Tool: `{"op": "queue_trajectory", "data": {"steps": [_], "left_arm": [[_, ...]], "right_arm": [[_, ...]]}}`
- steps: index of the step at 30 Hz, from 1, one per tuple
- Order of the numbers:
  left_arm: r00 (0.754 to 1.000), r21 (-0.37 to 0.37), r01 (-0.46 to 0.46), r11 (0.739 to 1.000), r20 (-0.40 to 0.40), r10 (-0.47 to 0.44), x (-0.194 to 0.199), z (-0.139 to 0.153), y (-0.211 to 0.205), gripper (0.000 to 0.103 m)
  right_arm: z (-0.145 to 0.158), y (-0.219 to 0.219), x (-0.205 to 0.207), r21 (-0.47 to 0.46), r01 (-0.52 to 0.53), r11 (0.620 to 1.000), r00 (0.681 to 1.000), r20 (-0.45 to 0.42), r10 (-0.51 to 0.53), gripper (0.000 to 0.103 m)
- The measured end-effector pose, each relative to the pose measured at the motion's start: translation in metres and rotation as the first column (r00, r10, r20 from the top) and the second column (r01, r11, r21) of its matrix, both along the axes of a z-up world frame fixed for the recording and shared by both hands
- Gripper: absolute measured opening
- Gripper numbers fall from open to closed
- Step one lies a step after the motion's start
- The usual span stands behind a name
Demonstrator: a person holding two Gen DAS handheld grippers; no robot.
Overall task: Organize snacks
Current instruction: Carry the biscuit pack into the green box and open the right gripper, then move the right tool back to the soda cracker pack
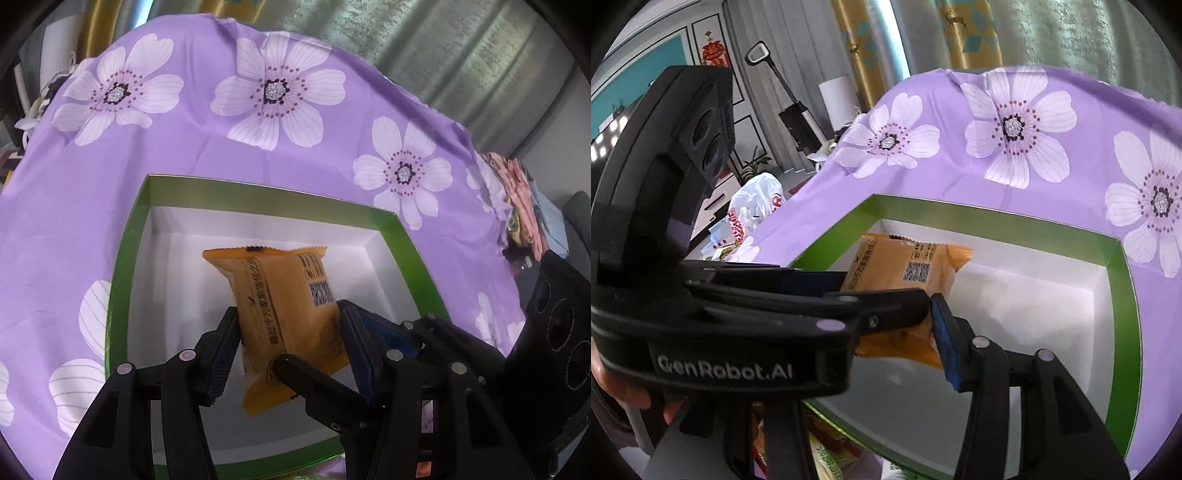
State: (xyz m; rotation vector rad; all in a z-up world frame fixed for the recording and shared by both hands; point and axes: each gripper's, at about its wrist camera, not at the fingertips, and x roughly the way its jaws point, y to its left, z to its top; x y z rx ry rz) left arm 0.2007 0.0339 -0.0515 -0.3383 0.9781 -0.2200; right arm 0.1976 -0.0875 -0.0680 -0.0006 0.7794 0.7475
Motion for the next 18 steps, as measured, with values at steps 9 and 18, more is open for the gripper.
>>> {"op": "queue_trajectory", "data": {"steps": [9, 18], "left_arm": [[0.998, 0.039, 0.014, 0.999, 0.064, -0.017, -0.023, 0.02, -0.013, 0.09], [0.993, 0.045, 0.004, 0.999, 0.121, -0.009, -0.072, 0.049, -0.014, 0.093]], "right_arm": [[0.017, -0.027, -0.018, -0.008, 0.074, 0.997, 0.996, 0.048, -0.074, 0.072], [0.038, -0.088, -0.074, 0.012, 0.173, 0.985, 0.982, 0.072, -0.173, 0.08]]}}
